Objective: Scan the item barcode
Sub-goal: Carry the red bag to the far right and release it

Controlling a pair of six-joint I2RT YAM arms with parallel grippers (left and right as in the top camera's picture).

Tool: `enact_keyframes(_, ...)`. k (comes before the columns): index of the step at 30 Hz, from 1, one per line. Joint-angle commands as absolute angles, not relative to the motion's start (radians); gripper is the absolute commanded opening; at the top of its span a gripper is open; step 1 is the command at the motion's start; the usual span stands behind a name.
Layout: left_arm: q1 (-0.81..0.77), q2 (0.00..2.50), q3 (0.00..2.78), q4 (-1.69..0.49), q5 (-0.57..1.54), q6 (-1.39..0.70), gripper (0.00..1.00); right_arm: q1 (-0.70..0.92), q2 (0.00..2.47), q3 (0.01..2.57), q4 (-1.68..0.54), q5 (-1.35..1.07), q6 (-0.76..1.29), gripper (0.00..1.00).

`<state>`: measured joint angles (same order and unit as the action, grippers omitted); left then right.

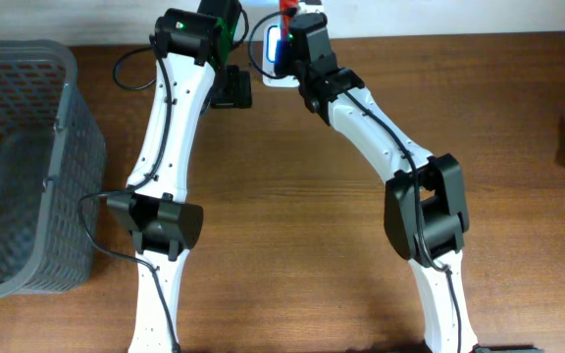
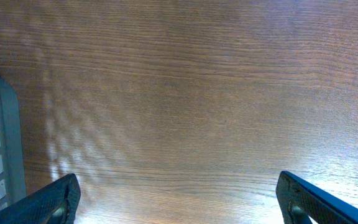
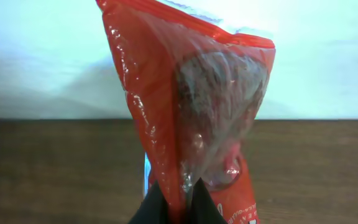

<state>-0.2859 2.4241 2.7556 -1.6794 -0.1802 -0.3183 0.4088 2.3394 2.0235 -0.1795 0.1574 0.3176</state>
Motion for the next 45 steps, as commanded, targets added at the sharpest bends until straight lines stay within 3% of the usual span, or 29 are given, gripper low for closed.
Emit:
enact_keyframes(1, -0.290, 2.424, 2.763, -1.678, -0.180, -0.329, 0.99, 0.405, 2.348, 2.047, -0.171, 0.191, 0.311, 0.04)
enact_keyframes(9, -0.290, 2.424, 2.763, -1.678, -0.180, -0.329, 0.99, 0.402, 2.335, 2.048, -0.196, 0.112, 0.310, 0.04)
enact_keyframes(12, -0.290, 2.424, 2.763, -1.678, -0.180, -0.329, 0.99, 0.330, 2.226, 2.048, -0.239, 0.147, 0.312, 0.04)
enact_keyframes(15, -0.290, 2.424, 2.763, -1.678, -0.180, -0.329, 0.99, 0.136, 2.094, 2.048, -0.406, 0.150, 0.387, 0.04)
enact_keyframes(20, -0.290, 2.424, 2.763, -1.678, -0.180, -0.329, 0.99, -0.363, 2.063, 2.047, -0.883, 0.162, 0.409, 0.04)
enact_keyframes(24, -0.290, 2.424, 2.763, -1.678, -0.180, -0.329, 0.99, -0.629, 2.073, 2.030, -1.024, 0.175, 0.409, 0.04)
enact_keyframes(25, -0.290, 2.424, 2.763, -1.678, -0.180, -0.329, 0.99, -0.667, 2.073, 2.027, -1.034, 0.204, 0.409, 0.07)
enact_keyframes(26, -0.289, 2.424, 2.763, -1.678, -0.180, -0.329, 0.99, -0.709, 2.073, 2.017, -1.045, 0.222, 0.398, 0.30)
enact_keyframes(27, -0.290, 2.424, 2.763, -1.678, -0.180, -0.329, 0.99, -0.731, 2.073, 2.000, -1.048, 0.222, 0.397, 0.37)
enact_keyframes(28, -0.290, 2.424, 2.763, -1.678, -0.180, -0.329, 0.99, -0.749, 2.074, 1.979, -1.049, 0.222, 0.397, 0.59)
enact_keyframes(29, -0.290, 2.424, 2.763, -1.678, -0.180, -0.329, 0.99, -0.753, 2.074, 1.964, -1.053, 0.221, 0.397, 0.80)
enact_keyframes(31, -0.290, 2.424, 2.763, -1.678, -0.180, -0.329, 0.99, -0.752, 2.072, 1.960, -1.098, 0.173, 0.397, 0.89)
enact_keyframes(36, -0.292, 2.424, 2.763, -1.678, -0.180, -0.329, 0.99, -0.741, 1.847, 1.965, -1.286, -0.319, 0.398, 0.93)
enact_keyframes(38, -0.292, 2.424, 2.763, -1.678, -0.180, -0.329, 0.99, -0.682, 1.709, 1.956, -1.428, -0.355, 0.314, 0.93)
enact_keyframes(40, -0.292, 2.424, 2.763, -1.678, -0.180, -0.329, 0.99, -0.578, 1.549, 1.864, -1.461, -0.351, 0.284, 0.93)
enact_keyframes(43, -0.292, 2.424, 2.763, -1.678, -0.180, -0.329, 0.99, -0.263, 1.170, 1.521, -1.437, -0.348, 0.285, 0.99)
enact_keyframes(45, -0.292, 2.424, 2.763, -1.678, -0.180, -0.329, 0.99, -0.123, 1.074, 1.358, -1.479, -0.356, 0.290, 0.99)
